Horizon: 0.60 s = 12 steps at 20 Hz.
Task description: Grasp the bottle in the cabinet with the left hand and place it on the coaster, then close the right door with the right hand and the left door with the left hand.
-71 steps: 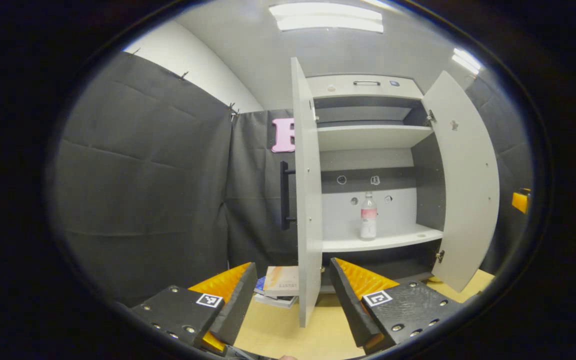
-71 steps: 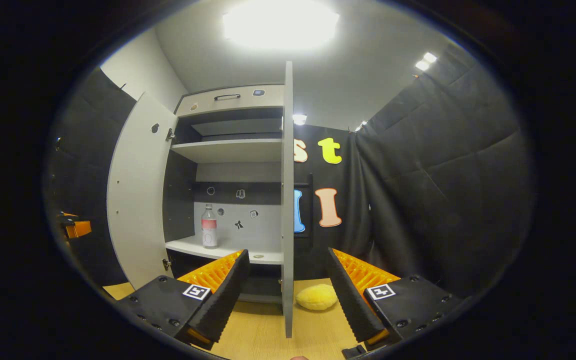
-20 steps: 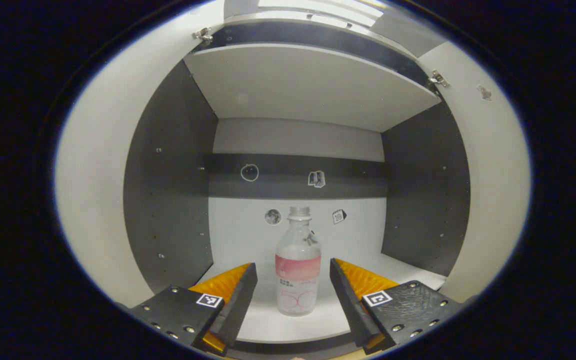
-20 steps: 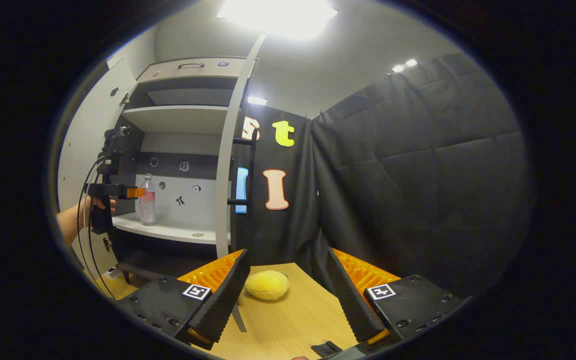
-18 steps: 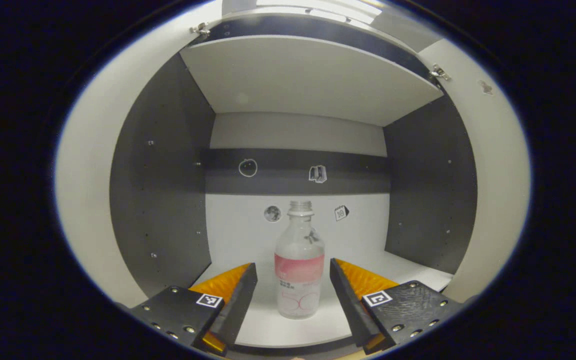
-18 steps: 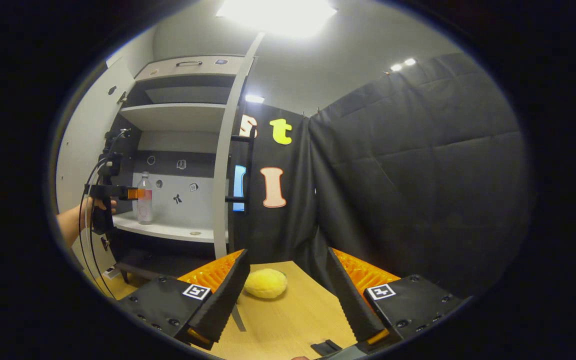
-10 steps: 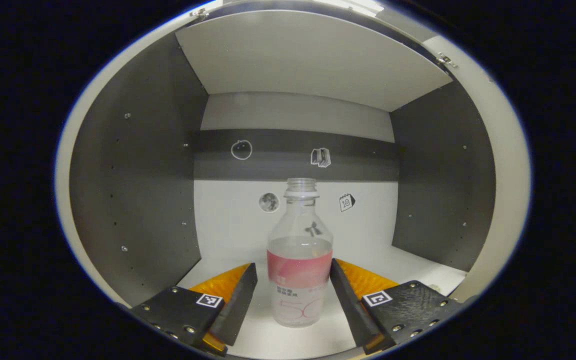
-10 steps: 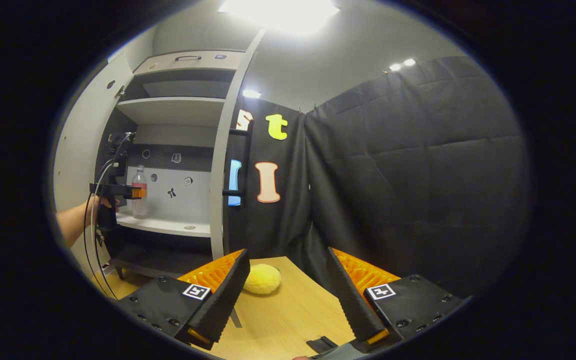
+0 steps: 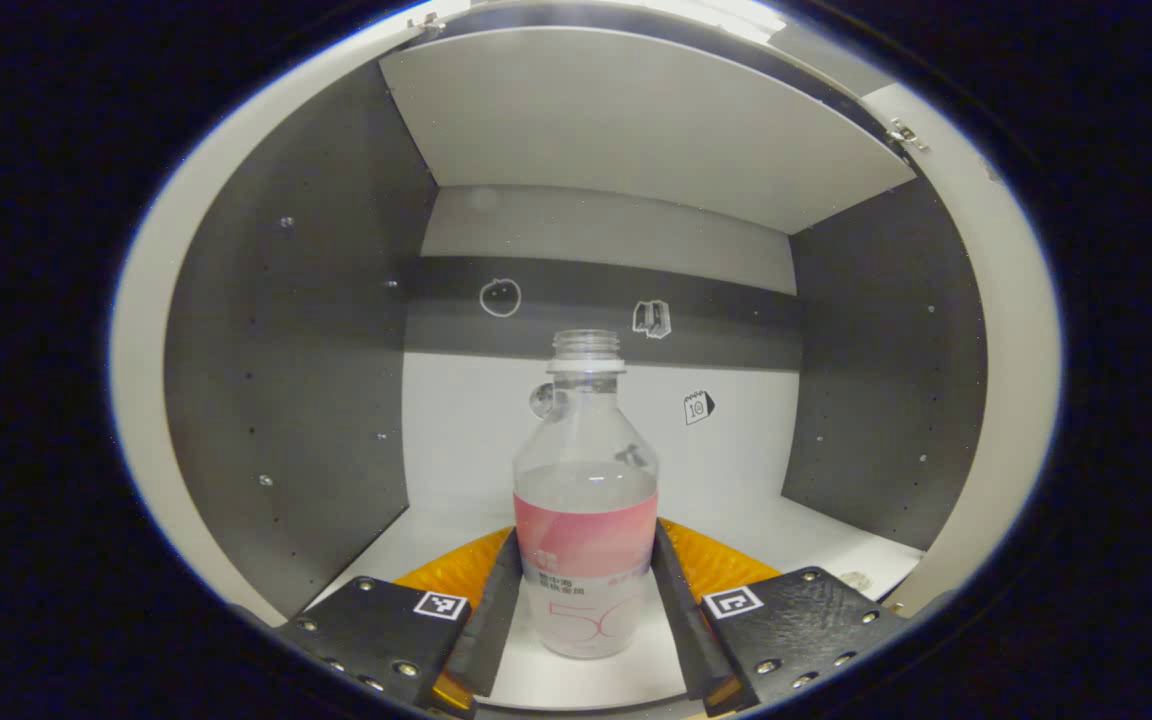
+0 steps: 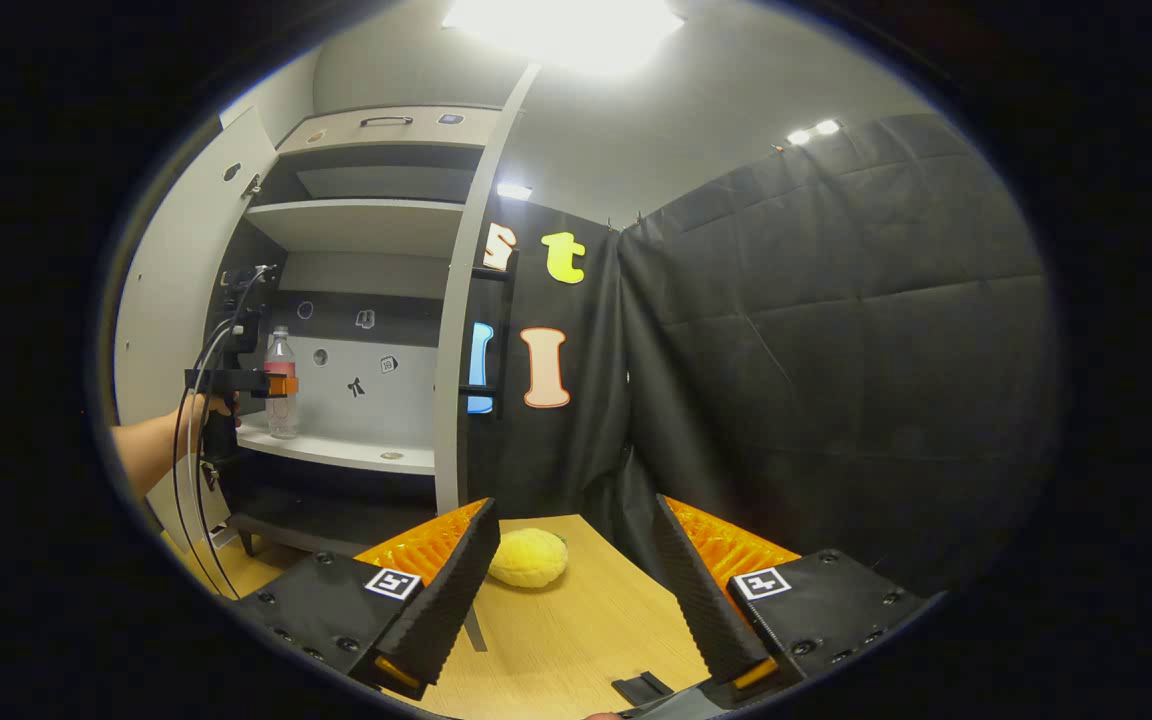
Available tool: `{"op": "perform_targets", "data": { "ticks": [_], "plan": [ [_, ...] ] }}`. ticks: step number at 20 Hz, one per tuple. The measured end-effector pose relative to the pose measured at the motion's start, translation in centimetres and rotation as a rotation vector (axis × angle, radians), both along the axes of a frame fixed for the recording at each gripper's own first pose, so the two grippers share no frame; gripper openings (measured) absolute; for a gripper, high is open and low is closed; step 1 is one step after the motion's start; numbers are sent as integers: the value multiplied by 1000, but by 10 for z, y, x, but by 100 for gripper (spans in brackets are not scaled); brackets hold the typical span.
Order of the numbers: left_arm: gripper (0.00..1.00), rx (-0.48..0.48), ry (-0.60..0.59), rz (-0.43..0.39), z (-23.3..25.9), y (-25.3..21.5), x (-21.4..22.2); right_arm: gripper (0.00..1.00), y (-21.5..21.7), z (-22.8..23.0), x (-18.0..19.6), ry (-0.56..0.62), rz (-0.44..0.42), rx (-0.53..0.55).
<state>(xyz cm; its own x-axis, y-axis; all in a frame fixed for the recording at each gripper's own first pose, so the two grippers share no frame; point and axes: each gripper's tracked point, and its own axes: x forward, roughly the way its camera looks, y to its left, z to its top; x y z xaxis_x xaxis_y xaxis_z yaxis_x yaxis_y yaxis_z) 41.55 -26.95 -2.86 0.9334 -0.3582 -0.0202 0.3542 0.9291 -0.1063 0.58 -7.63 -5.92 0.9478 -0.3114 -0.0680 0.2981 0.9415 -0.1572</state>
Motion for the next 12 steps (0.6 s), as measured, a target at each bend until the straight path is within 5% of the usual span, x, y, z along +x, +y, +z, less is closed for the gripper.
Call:
{"op": "perform_targets", "data": {
  "ticks": [12],
  "plan": [
    [70, 1, -106, 5, 22, 15, -114, 98, 2, 5, -23, -2, 145, 51]
  ]
}}
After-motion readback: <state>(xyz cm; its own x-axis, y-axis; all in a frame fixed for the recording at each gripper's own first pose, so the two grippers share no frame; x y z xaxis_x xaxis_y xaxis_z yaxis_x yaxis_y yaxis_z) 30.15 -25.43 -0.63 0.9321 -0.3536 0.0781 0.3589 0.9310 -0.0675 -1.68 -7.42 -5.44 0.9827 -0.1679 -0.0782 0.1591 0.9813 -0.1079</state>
